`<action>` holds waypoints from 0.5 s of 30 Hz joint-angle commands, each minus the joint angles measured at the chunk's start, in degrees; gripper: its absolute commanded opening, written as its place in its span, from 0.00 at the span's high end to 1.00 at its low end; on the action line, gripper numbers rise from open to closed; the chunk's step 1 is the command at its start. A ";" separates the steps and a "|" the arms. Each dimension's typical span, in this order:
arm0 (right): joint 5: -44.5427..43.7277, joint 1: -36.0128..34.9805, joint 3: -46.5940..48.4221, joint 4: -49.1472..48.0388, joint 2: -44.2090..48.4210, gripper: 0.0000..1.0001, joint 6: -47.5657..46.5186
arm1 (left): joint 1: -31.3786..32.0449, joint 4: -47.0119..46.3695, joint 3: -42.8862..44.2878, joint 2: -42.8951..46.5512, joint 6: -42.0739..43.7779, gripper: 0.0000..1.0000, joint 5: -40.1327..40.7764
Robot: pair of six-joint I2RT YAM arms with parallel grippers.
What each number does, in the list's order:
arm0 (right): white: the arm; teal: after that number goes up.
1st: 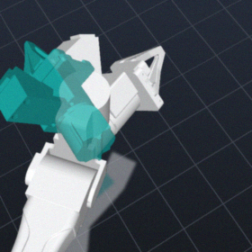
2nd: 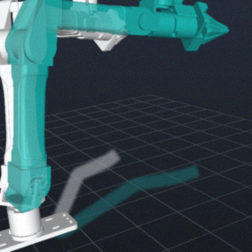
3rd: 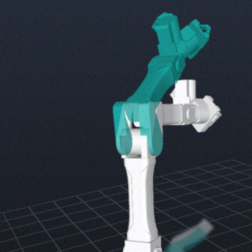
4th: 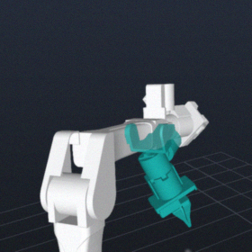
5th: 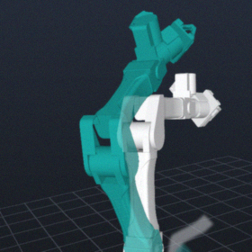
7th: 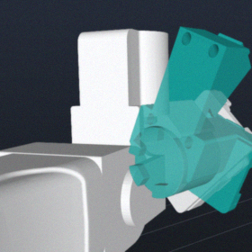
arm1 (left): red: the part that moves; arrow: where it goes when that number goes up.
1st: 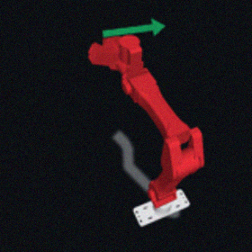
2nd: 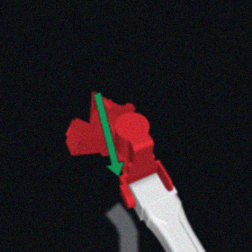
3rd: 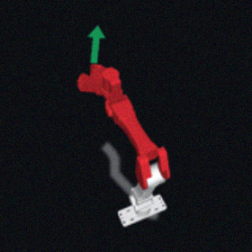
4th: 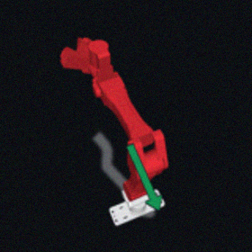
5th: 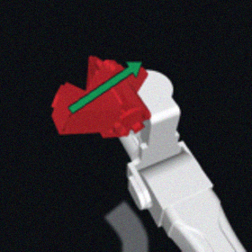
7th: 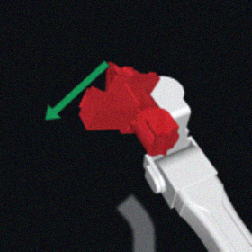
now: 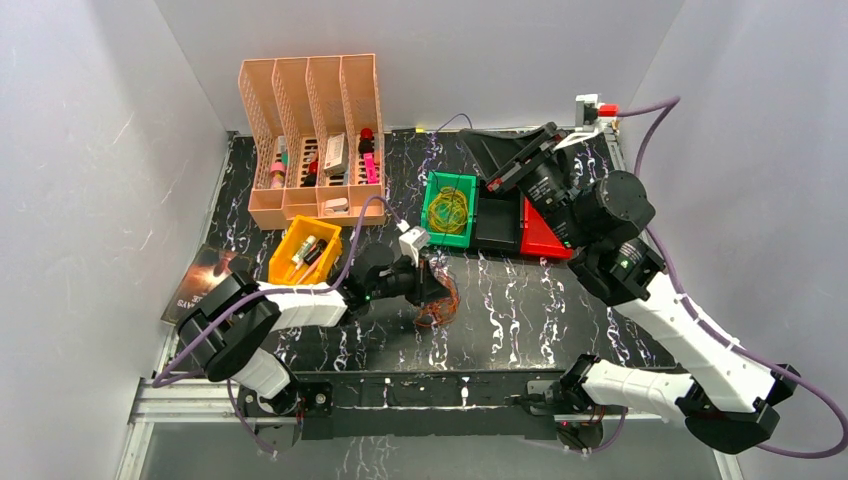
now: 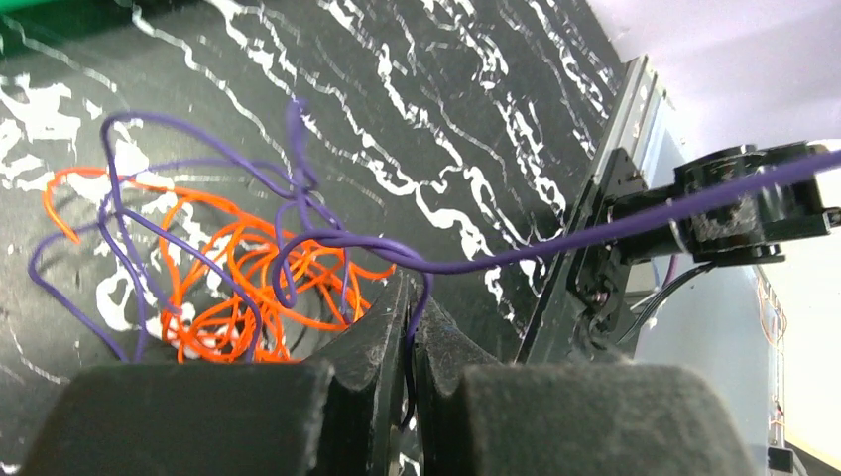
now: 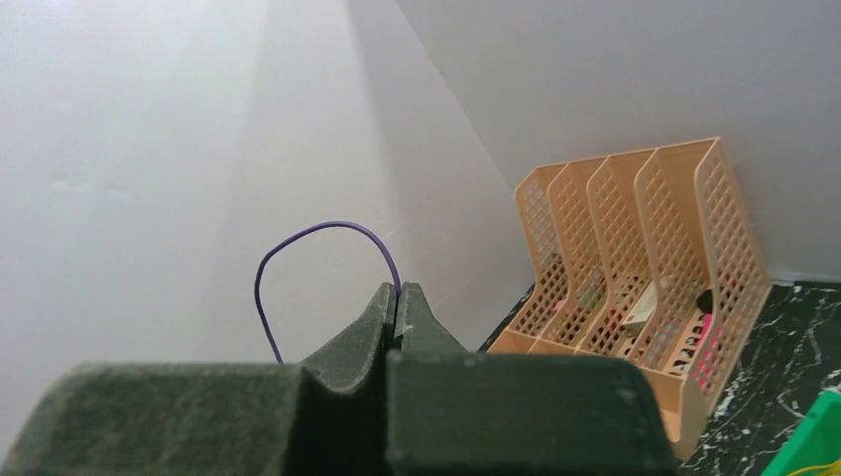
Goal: Untangle the cables
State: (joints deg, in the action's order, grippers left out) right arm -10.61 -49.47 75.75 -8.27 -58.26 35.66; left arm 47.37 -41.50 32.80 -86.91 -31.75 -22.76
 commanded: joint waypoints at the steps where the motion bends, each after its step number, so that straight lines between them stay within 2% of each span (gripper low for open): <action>1: -4.63 0.08 4.12 -2.23 1.99 1.00 -5.95 | 0.17 -1.99 -3.36 1.81 -0.86 0.97 -0.11; 15: -16.08 0.08 12.85 -0.25 4.25 1.00 -22.68 | 0.17 -3.11 -10.90 2.54 -3.42 1.00 4.09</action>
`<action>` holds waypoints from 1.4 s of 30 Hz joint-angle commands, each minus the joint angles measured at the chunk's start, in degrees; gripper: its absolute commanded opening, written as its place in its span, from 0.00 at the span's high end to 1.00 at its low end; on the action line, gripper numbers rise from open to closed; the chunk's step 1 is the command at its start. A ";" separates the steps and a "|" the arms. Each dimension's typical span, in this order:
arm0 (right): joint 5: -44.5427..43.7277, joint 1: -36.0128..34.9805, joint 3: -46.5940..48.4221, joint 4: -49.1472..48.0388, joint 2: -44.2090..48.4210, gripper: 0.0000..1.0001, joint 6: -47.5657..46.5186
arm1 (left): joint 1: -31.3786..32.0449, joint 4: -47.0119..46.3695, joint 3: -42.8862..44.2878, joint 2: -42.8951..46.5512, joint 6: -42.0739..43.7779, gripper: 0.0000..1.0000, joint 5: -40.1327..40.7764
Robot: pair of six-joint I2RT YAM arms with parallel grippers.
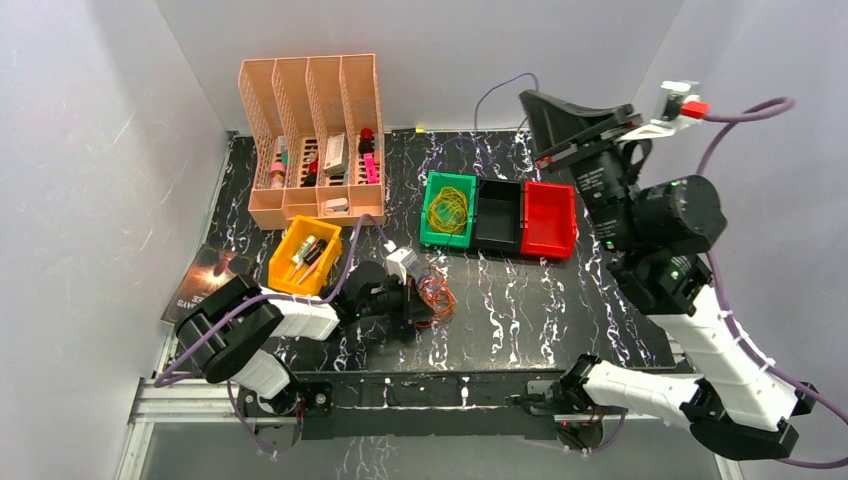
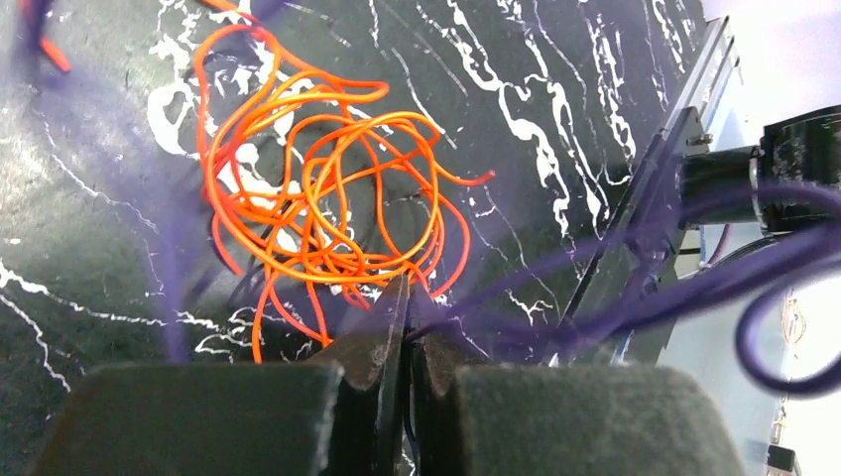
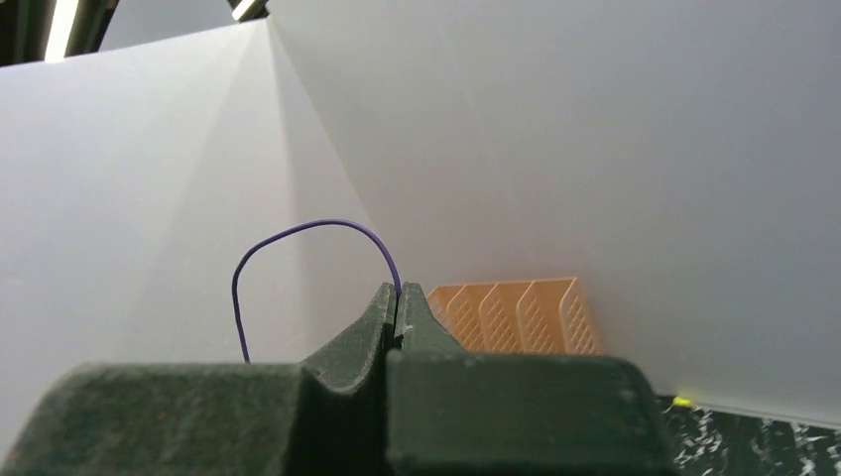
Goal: Untangle the cables
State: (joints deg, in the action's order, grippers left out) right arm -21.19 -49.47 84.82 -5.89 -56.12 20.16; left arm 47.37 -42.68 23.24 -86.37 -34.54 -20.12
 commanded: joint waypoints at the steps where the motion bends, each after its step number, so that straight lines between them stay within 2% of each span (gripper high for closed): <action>1: -6.44 0.08 4.11 -3.01 2.34 1.00 -8.50 | 0.15 -2.03 -1.70 1.99 -0.72 1.00 1.67; 18: -19.88 0.04 9.67 -9.32 5.02 1.00 -30.88 | 0.13 -2.38 -4.26 -0.82 -2.33 1.00 4.00; 26: -22.53 -0.22 13.63 -13.17 6.70 1.00 -39.65 | 0.09 -2.48 -4.35 -3.15 -3.06 1.00 4.74; 31: -24.16 -0.96 16.33 -13.14 7.73 1.00 -43.09 | 0.17 -2.48 -4.18 -4.47 -3.16 1.00 4.79; 42: -25.21 -2.97 18.06 -2.80 4.73 1.00 -40.16 | 0.16 -1.79 -1.79 -4.43 -3.18 1.00 2.95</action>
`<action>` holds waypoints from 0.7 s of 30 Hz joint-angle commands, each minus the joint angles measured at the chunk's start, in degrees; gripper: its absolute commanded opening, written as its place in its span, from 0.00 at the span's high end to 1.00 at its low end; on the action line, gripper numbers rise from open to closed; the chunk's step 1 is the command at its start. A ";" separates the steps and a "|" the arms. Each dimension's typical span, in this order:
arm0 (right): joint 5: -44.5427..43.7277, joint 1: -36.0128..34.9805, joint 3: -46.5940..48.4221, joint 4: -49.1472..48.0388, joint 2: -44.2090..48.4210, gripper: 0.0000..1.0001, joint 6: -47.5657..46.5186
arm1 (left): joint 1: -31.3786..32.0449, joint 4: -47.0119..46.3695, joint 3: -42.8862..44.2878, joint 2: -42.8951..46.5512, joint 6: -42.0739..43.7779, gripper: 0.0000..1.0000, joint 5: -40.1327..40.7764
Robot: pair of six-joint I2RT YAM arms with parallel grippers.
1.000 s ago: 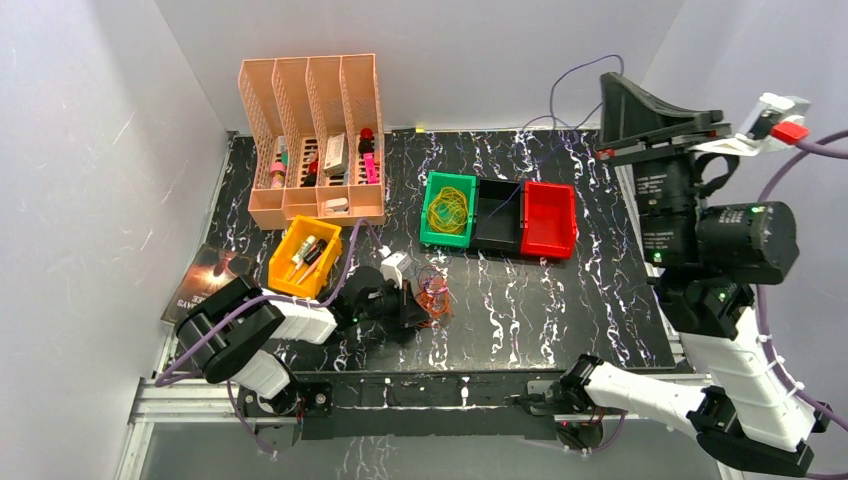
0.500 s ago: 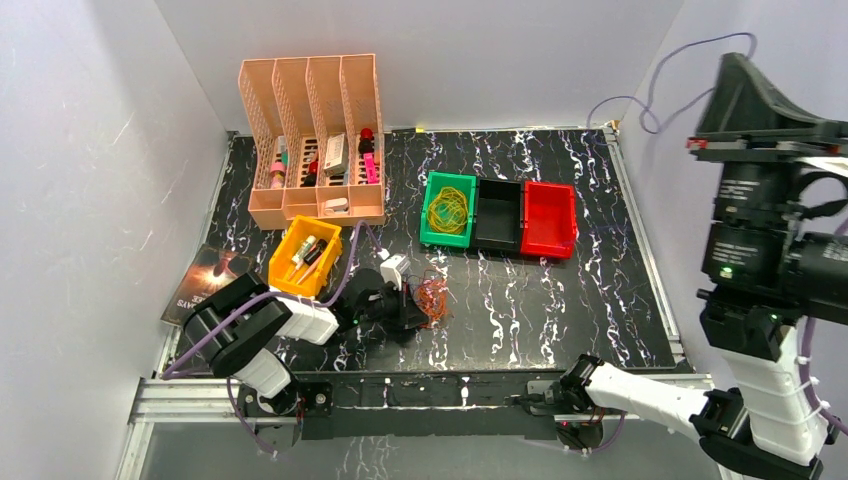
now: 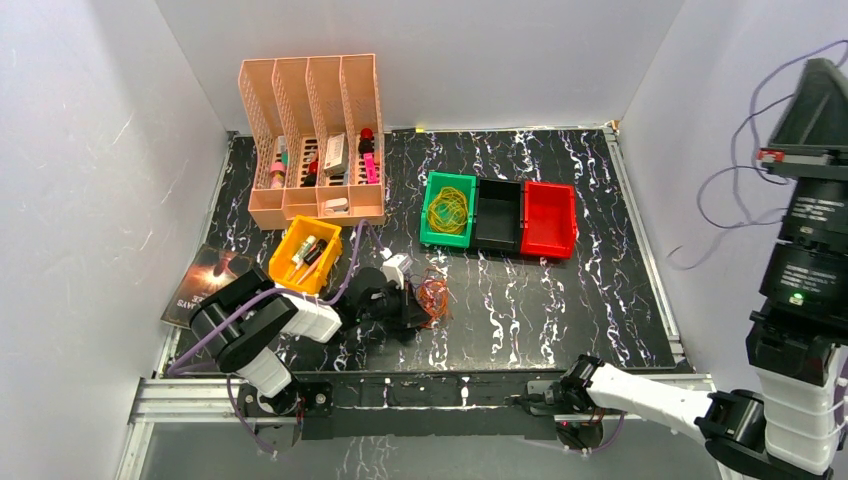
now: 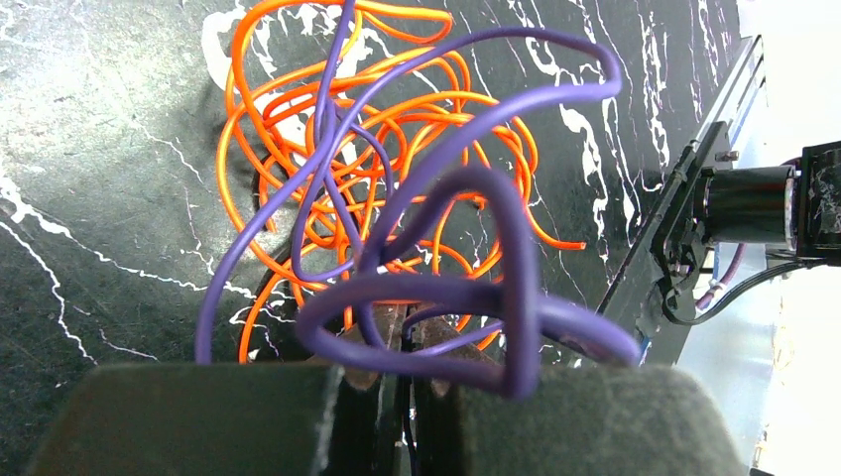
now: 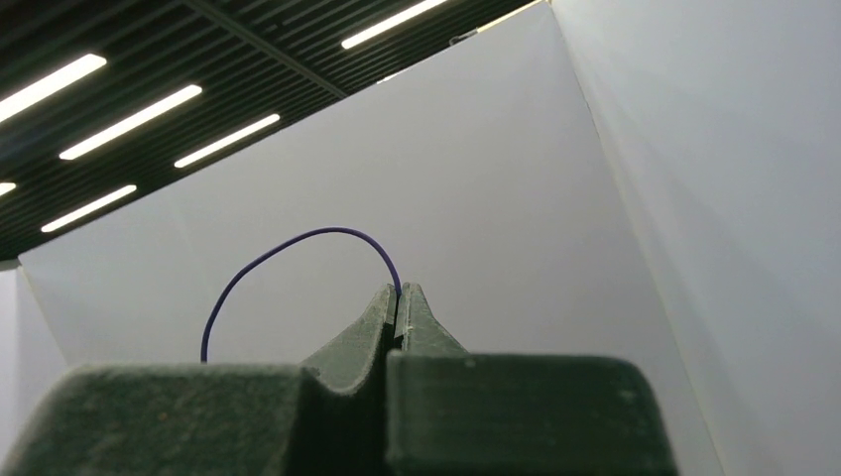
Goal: Untangle the cables
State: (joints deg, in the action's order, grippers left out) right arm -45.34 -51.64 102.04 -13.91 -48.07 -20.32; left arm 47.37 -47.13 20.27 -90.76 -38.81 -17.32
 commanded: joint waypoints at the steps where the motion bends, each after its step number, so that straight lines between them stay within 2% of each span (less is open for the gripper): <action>1: -1.20 -0.87 0.95 6.38 -4.01 1.00 0.67 | 0.11 3.04 1.37 0.31 1.12 1.00 0.18; 8: -1.84 -1.31 2.80 15.83 -10.96 1.00 3.25 | 0.17 11.82 3.03 5.44 4.07 1.00 2.02; 13: -1.85 -1.31 4.77 26.35 -19.12 1.00 6.43 | 0.13 16.85 3.23 9.01 5.74 1.00 4.25; 18: -2.15 -1.25 0.56 24.69 -22.15 1.00 7.14 | 0.10 17.60 2.03 10.52 5.22 1.00 5.47; 21: -1.96 -0.54 1.37 26.10 -24.89 1.00 7.15 | 0.15 17.48 1.58 10.61 4.55 1.00 5.93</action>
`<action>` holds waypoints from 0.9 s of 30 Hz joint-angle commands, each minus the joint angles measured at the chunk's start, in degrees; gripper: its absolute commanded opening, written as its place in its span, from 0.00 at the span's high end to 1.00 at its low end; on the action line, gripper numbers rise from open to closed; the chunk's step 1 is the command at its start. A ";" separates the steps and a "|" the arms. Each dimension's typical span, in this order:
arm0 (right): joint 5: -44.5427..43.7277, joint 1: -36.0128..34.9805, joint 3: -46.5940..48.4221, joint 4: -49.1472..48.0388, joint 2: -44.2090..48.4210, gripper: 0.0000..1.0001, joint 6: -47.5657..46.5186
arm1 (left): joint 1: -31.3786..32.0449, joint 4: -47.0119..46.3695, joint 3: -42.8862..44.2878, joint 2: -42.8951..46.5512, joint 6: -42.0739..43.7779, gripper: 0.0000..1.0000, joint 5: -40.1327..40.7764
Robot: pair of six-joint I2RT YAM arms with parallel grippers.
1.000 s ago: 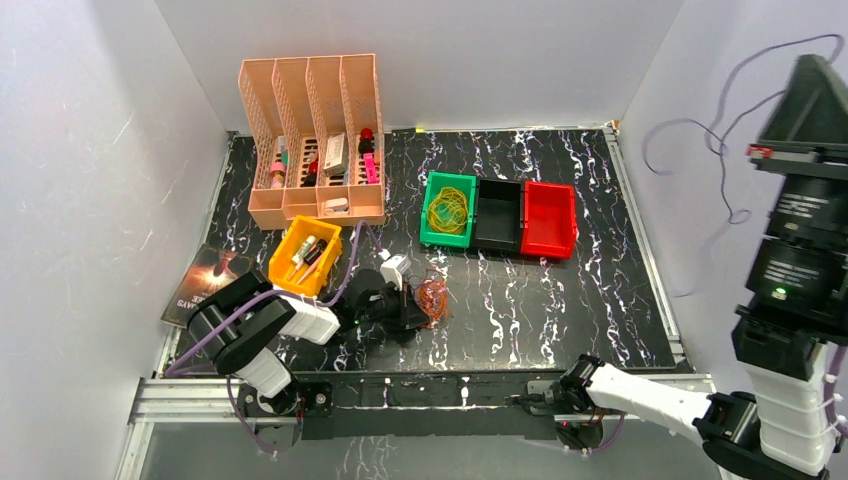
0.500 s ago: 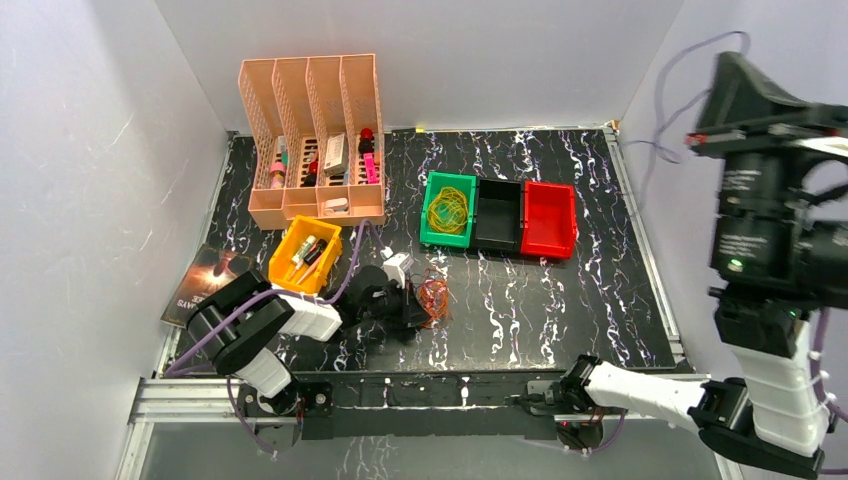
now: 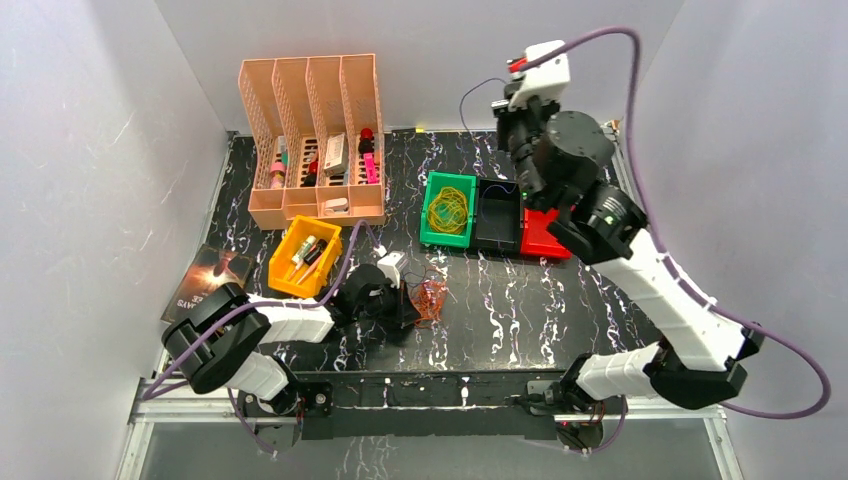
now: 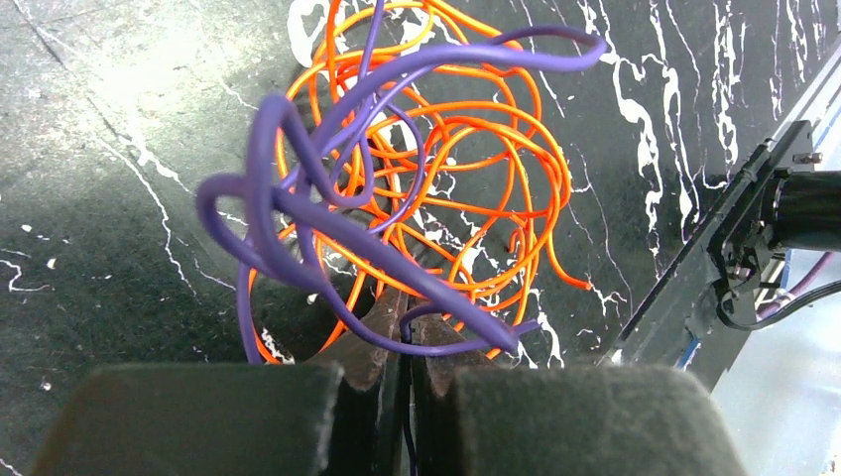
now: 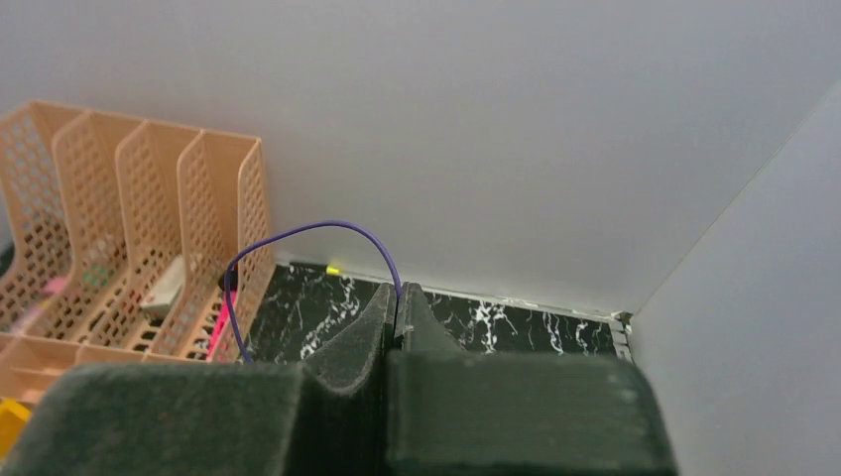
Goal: Untangle the cables
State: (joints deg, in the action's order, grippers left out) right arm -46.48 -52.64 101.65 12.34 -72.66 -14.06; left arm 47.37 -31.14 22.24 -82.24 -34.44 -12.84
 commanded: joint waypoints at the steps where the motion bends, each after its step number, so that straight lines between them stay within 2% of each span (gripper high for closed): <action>1: -0.09 1.45 2.63 1.49 -1.43 1.00 1.53 | 0.17 1.32 -0.45 2.02 -0.02 1.00 1.54; 4: 4.05 5.34 5.90 8.44 -5.13 1.00 5.34 | 0.17 1.12 -0.37 1.61 -0.04 1.00 1.59; 7: 12.08 11.33 5.86 12.69 -6.67 1.00 10.17 | 0.17 1.04 -0.18 1.54 -0.43 1.00 1.68; 15: 23.16 22.69 -0.74 12.94 -6.64 1.00 18.38 | 0.17 1.00 -0.21 1.83 -0.60 1.00 1.80; 21: 30.71 28.24 -3.46 12.30 -8.30 1.00 23.20 | 0.12 1.24 0.48 1.03 -0.54 1.00 1.42; 27: 36.85 31.55 2.27 11.70 -10.55 1.00 26.49 | 0.12 1.22 0.36 1.36 -0.69 1.00 1.58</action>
State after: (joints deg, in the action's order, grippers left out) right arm -15.25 -22.33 98.17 26.96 -82.32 8.97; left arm 47.37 -30.72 22.22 -82.17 -35.16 -11.60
